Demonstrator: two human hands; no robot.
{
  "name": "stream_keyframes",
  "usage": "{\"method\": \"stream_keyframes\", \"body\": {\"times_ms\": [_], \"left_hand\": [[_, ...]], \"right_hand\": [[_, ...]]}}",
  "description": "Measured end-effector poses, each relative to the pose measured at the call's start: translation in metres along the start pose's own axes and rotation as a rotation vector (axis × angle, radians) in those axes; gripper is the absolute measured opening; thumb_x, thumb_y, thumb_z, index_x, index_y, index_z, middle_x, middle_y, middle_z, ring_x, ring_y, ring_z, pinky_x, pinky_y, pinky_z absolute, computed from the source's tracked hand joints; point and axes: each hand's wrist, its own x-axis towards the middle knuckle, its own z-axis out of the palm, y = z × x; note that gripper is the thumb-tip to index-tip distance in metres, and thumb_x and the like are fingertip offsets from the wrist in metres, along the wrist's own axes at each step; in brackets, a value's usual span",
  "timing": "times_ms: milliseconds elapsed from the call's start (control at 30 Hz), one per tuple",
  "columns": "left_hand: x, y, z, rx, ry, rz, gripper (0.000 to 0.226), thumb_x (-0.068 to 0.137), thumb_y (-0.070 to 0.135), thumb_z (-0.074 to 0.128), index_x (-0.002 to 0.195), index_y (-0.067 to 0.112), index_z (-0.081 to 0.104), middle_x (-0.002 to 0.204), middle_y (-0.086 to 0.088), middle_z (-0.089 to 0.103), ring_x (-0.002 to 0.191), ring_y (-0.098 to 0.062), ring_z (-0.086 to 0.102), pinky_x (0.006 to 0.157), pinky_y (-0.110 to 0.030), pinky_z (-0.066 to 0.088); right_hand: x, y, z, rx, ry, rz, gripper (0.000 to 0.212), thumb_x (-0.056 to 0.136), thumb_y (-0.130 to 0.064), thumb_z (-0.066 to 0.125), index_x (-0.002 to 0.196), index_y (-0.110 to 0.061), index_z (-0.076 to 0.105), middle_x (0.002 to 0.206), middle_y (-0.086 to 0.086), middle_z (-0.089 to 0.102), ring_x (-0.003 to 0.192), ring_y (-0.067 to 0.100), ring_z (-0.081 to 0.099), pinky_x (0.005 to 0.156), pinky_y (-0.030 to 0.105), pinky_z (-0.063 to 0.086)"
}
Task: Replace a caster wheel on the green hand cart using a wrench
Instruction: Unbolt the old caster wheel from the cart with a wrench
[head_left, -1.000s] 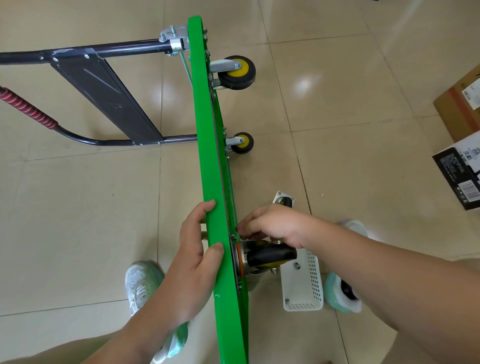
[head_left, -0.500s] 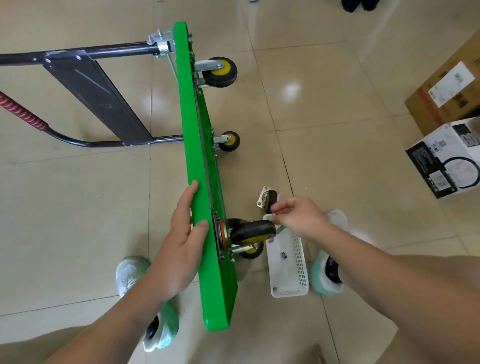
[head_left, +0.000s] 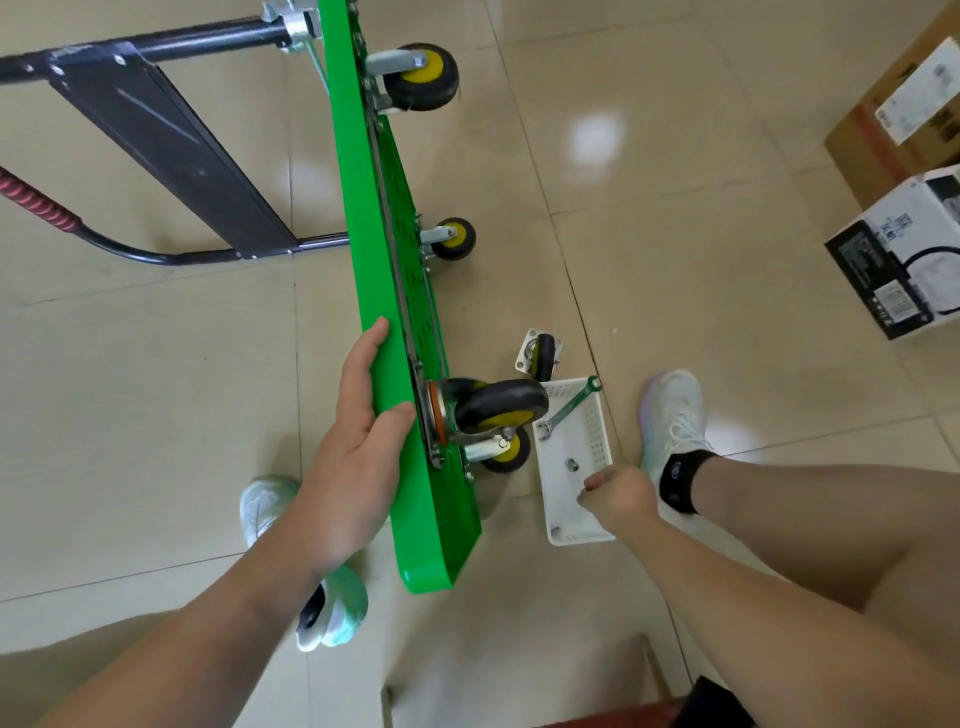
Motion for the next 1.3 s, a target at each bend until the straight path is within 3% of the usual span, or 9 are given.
{"method": "stream_keyframes", "body": {"times_ms": [167,267,400,500,600,767,933,1167,1300], "left_hand": [[0.001,0.007,0.002,-0.007,-0.009,-0.011,0.067,0.079,0.050,0.045,0.137,0.078,0.025,0.124,0.055,0.046,0.114,0.014,0.056,0.097,-0.033,0.045],[0.000,0.015,0.004,0.007,0.011,-0.008,0.065,0.082,0.041,0.046,0.129,0.082,0.027,0.123,0.057,0.044,0.115,0.018,0.053,0.095,-0.023,0.042],[-0.006,0.023,0.006,0.042,0.011,-0.013,0.065,0.087,0.036,0.043,0.127,0.083,0.023,0.152,0.026,0.038,0.131,0.002,0.048,0.112,-0.033,0.041],[-0.009,0.027,0.006,0.054,0.006,-0.011,0.064,0.088,0.038,0.042,0.128,0.083,0.022,0.150,0.029,0.037,0.132,0.002,0.048,0.115,-0.038,0.041],[-0.011,0.028,0.008,0.037,0.016,-0.018,0.064,0.088,0.040,0.042,0.131,0.084,0.022,0.151,0.029,0.038,0.128,0.001,0.053,0.110,-0.037,0.046],[-0.013,0.027,0.010,-0.007,0.026,-0.034,0.066,0.089,0.038,0.042,0.133,0.083,0.026,0.133,0.055,0.038,0.124,0.009,0.054,0.103,-0.027,0.048],[-0.011,0.029,0.011,0.009,0.051,-0.039,0.068,0.087,0.034,0.042,0.124,0.089,0.026,0.119,0.064,0.039,0.114,0.021,0.052,0.082,0.000,0.043],[-0.008,0.026,0.011,0.019,0.055,-0.042,0.068,0.087,0.034,0.043,0.126,0.087,0.026,0.122,0.061,0.039,0.118,0.015,0.053,0.085,-0.003,0.044],[-0.006,0.023,0.009,0.038,0.060,-0.038,0.068,0.087,0.034,0.043,0.129,0.085,0.026,0.128,0.058,0.039,0.119,0.013,0.053,0.088,-0.007,0.045]], "right_hand": [[-0.009,-0.001,-0.009,-0.012,-0.042,-0.020,0.037,0.086,-0.016,0.077,0.122,-0.011,0.069,0.127,0.006,0.068,0.114,0.025,0.064,0.089,0.027,0.053],[-0.021,-0.021,-0.028,0.212,-0.023,-0.109,0.039,0.084,-0.008,0.076,0.120,-0.016,0.066,0.120,0.004,0.069,0.103,0.022,0.064,0.089,0.033,0.054],[-0.048,-0.064,-0.066,0.345,-0.055,-0.450,0.065,0.074,-0.017,0.086,0.129,-0.035,0.057,0.112,-0.018,0.064,0.105,0.003,0.064,0.081,0.022,0.053],[-0.067,-0.091,-0.087,0.280,-0.116,-0.692,0.084,0.061,-0.038,0.089,0.135,-0.048,0.049,0.127,-0.026,0.058,0.118,-0.011,0.053,0.088,0.015,0.047],[-0.076,-0.116,-0.090,0.095,-0.175,-0.868,0.092,0.059,-0.049,0.085,0.141,-0.051,0.042,0.138,-0.025,0.051,0.127,-0.011,0.046,0.101,0.016,0.039],[-0.070,-0.142,-0.071,-0.046,-0.271,-0.934,0.091,0.060,-0.043,0.088,0.141,-0.045,0.047,0.131,-0.023,0.058,0.117,-0.003,0.057,0.099,0.019,0.045],[-0.056,-0.146,-0.064,-0.017,-0.302,-0.947,0.075,0.060,-0.035,0.093,0.130,-0.036,0.064,0.109,-0.025,0.070,0.102,-0.012,0.063,0.090,0.009,0.047],[-0.056,-0.142,-0.064,0.100,-0.288,-0.977,0.058,0.062,-0.016,0.092,0.115,-0.031,0.075,0.094,-0.025,0.075,0.091,-0.009,0.069,0.080,0.006,0.047],[-0.059,-0.136,-0.067,0.141,-0.269,-0.950,0.058,0.060,-0.019,0.089,0.114,-0.034,0.076,0.092,-0.028,0.074,0.090,-0.008,0.069,0.079,0.006,0.046]]}}
